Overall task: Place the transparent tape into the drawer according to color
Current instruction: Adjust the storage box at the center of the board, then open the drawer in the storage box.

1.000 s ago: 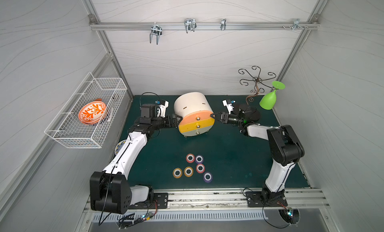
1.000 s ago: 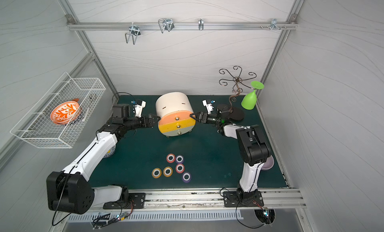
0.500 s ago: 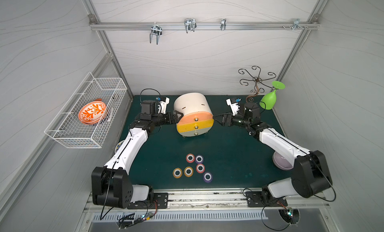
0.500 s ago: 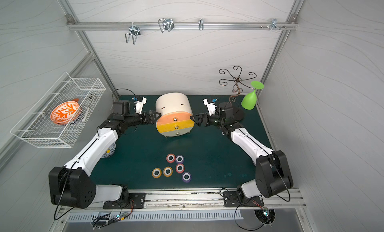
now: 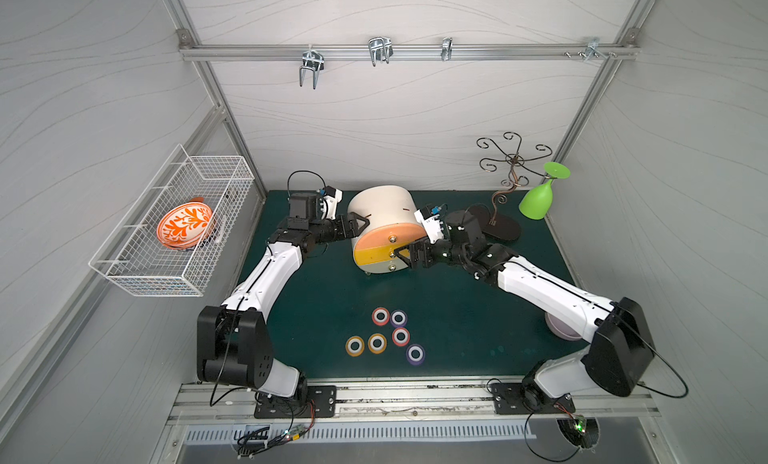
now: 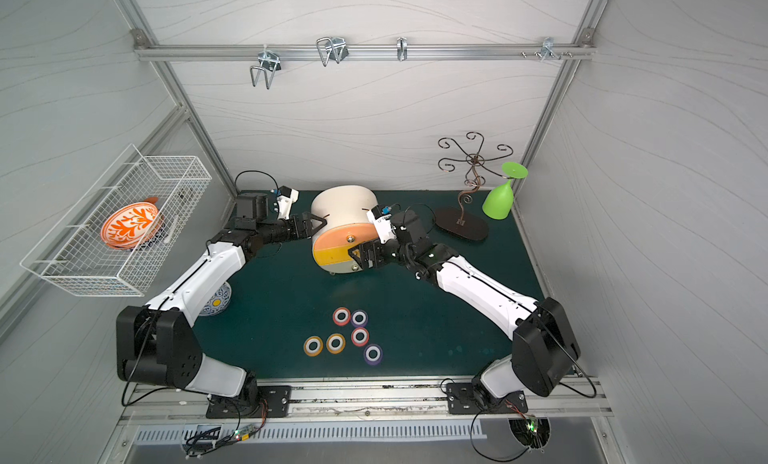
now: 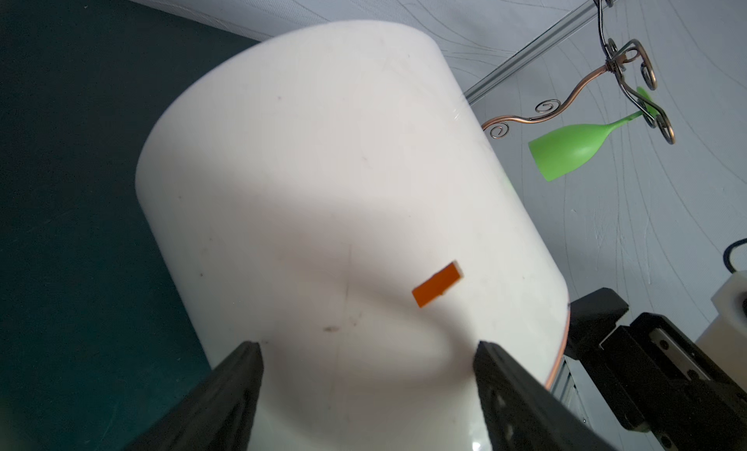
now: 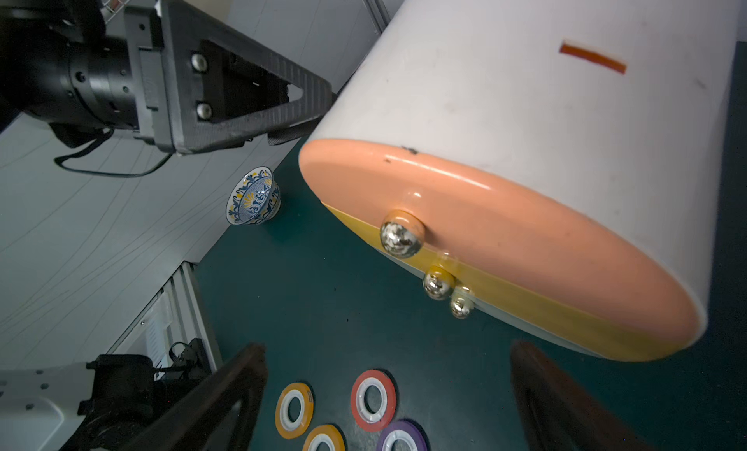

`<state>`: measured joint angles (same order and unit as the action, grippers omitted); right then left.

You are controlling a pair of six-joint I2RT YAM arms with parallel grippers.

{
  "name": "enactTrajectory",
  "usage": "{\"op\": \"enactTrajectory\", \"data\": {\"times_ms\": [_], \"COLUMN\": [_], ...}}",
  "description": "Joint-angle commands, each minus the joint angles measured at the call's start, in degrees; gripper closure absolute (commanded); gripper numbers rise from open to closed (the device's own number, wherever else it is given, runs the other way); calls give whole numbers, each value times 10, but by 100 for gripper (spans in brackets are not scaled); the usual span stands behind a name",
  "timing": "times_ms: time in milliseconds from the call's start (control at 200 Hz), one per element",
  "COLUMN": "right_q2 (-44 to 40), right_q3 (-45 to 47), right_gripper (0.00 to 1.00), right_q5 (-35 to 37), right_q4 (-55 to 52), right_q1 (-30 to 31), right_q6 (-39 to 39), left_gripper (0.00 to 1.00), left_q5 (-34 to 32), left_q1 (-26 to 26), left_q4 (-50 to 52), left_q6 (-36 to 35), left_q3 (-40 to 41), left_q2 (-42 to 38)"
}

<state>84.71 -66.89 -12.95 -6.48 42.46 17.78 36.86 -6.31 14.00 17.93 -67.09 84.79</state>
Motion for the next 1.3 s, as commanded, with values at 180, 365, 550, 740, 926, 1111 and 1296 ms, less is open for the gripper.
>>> {"op": "enactTrajectory", "data": {"times_ms": [180, 365, 550, 740, 926, 1111, 1296], "right_q2": [52, 62, 74, 88, 107, 113, 121], "right_q3": [-62, -73, -92, -111, -133, -140, -142], "right_gripper": [21, 28, 37, 43, 50, 59, 61], "right_q5": [114, 140, 162, 181, 195, 227, 240], "right_q4": [-60, -62, -69, -73, -85, -92, -89], "right_q1": [32, 40, 48, 61, 67, 72, 75], "right_q6": [47, 68, 78, 82, 88, 92, 92], "left_gripper": [14, 15, 15, 15, 16, 16, 17], "left_q5": [-6, -7, -9, -10, -10, -10, -7], "left_q1": [-29, -30, -29, -29, -30, -30, -29], "left_q4": [-16, -15, -14, -10, -6, -1, 1], "left_q6": [1, 1, 1, -2, -4, -7, -9], "left_q3": [2, 8, 9, 8, 7, 6, 5], "left_q2": [-15, -12, -8, -6, -6, -5, -3]}}
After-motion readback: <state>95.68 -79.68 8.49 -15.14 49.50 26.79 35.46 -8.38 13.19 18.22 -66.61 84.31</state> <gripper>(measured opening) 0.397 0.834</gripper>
